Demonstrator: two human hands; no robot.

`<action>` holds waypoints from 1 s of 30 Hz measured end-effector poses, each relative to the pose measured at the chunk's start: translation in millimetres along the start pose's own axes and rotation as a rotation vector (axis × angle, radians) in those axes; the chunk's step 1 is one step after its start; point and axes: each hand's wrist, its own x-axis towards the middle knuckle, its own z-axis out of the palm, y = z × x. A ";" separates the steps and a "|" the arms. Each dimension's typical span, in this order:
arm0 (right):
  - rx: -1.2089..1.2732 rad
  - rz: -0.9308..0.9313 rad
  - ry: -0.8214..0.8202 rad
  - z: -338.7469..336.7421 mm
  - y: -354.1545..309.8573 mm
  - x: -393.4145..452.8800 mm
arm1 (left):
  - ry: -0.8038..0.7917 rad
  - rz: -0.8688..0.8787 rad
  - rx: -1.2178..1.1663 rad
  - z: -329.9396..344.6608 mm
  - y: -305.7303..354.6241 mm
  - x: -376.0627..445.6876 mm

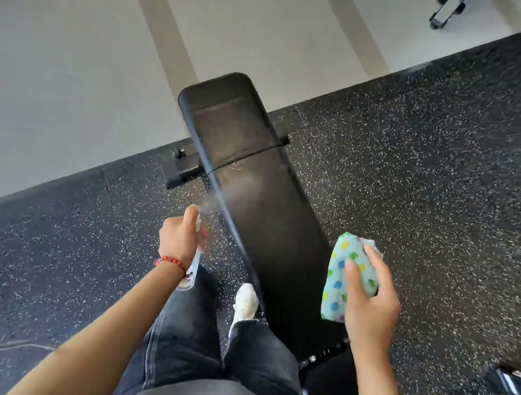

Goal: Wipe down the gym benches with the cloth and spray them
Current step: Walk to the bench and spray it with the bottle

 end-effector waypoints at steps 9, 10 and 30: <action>-0.038 0.003 0.026 82.9 -44.4 48.8 | 0.011 -0.058 0.063 -6.3 36.1 104.8; -0.036 0.005 0.041 95.1 -51.7 52.5 | -0.009 -0.061 0.070 -9.8 41.5 119.4; -0.065 -0.014 -0.028 242.1 -147.4 103.3 | 0.012 -0.061 -0.023 -80.1 100.5 266.2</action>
